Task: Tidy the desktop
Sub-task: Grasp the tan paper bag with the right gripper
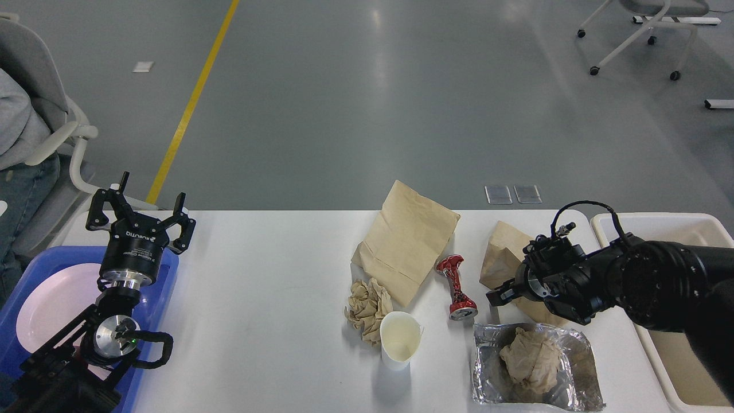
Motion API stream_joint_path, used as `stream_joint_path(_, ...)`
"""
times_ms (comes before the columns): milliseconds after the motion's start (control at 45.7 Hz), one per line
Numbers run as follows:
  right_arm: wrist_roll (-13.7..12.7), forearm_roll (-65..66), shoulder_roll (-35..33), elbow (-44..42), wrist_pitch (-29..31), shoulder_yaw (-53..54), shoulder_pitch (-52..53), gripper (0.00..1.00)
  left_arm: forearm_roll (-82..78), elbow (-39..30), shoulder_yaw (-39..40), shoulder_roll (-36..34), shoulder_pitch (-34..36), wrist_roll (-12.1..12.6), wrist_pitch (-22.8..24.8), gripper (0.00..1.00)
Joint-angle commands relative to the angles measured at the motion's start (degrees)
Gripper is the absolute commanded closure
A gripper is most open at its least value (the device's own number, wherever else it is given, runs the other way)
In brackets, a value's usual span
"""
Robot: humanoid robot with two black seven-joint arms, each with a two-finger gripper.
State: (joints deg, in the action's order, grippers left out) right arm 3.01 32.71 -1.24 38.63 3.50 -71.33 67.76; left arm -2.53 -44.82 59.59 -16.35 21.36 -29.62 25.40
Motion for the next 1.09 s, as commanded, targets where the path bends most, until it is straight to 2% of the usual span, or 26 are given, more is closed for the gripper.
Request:
stream_joint_path(0,-0.1,0.2,0.3,-0.1,-0.4,0.4,-0.1,0.15,0.0,0.0,0.0,0.0,0.0,0.0,0.0,0.04)
stream_joint_path(66,-0.1,-0.4,0.3,0.1,-0.6,0.7,0.3,0.52,0.0,0.0,0.0,0.0,0.0,0.0,0.0,0.04)
stream_joint_path(131,-0.1,-0.7,-0.1,0.3,-0.1,0.8,0.4,0.96,0.0,0.0,0.0,0.0,0.0,0.0,0.0,0.04)
stream_joint_path(153,-0.2,-0.7,-0.2,0.3,0.1,0.8,0.4,1.0,0.0,0.0,0.0,0.0,0.0,0.0,0.0,0.04)
stream_joint_path(875,-0.4,-15.7,-1.3,2.1,-0.6,2.1,2.7,1.0,0.0,0.0,0.0,0.0,0.0,0.0,0.0,0.04)
stream_joint_path(1072,-0.2,-21.0,-5.8,9.4,0.5,2.1,11.2,1.0,0.0,0.0,0.0,0.0,0.0,0.0,0.0,0.04)
